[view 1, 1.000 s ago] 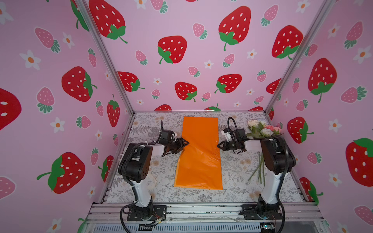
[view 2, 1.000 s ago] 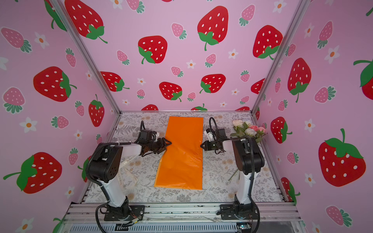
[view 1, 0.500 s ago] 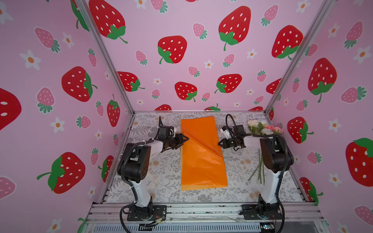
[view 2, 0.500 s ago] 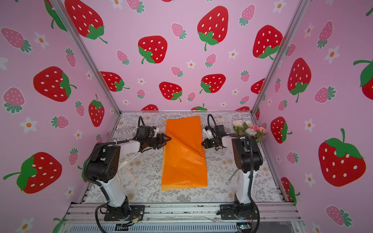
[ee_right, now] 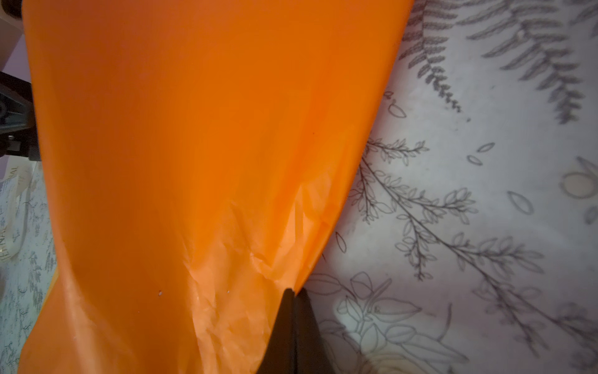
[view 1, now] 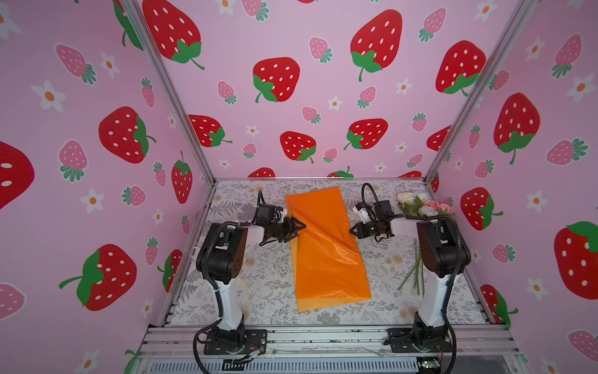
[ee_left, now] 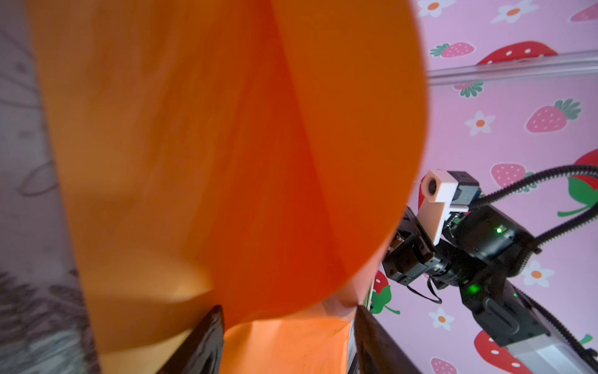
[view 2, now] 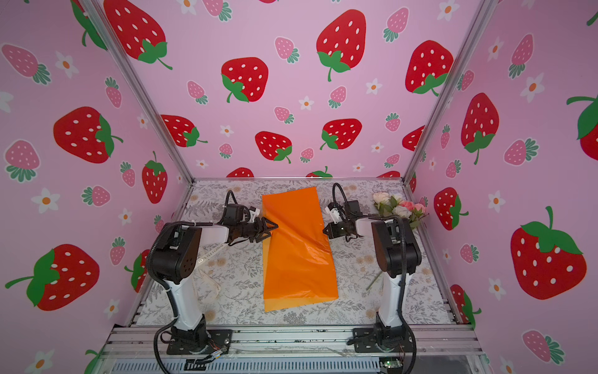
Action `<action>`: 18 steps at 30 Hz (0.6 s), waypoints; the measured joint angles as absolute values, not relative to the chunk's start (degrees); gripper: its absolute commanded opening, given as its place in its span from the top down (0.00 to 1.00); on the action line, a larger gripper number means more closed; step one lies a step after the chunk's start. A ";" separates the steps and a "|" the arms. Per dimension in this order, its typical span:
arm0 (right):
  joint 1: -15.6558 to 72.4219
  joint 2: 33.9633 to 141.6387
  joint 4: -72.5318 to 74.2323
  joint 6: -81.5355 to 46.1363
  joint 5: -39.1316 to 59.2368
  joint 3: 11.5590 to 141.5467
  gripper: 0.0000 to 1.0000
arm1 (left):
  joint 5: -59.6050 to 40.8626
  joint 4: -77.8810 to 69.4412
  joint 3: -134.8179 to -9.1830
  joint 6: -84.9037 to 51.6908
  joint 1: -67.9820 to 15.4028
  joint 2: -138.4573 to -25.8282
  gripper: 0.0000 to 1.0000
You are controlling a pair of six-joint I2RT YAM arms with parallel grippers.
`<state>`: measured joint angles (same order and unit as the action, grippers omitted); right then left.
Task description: Tie the bouquet of fake flowers
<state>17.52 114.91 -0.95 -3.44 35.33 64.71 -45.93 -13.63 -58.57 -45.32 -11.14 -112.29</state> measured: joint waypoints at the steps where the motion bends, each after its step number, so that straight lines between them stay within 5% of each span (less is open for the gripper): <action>1: 17.52 115.04 -0.99 -3.36 35.59 64.90 1.00 | -46.57 -13.08 -59.37 -44.88 -11.14 -112.49 0.27; 18: 17.52 115.98 -2.61 -0.30 38.22 66.28 1.00 | -42.96 -1.43 -71.37 -32.08 -9.50 -114.08 0.19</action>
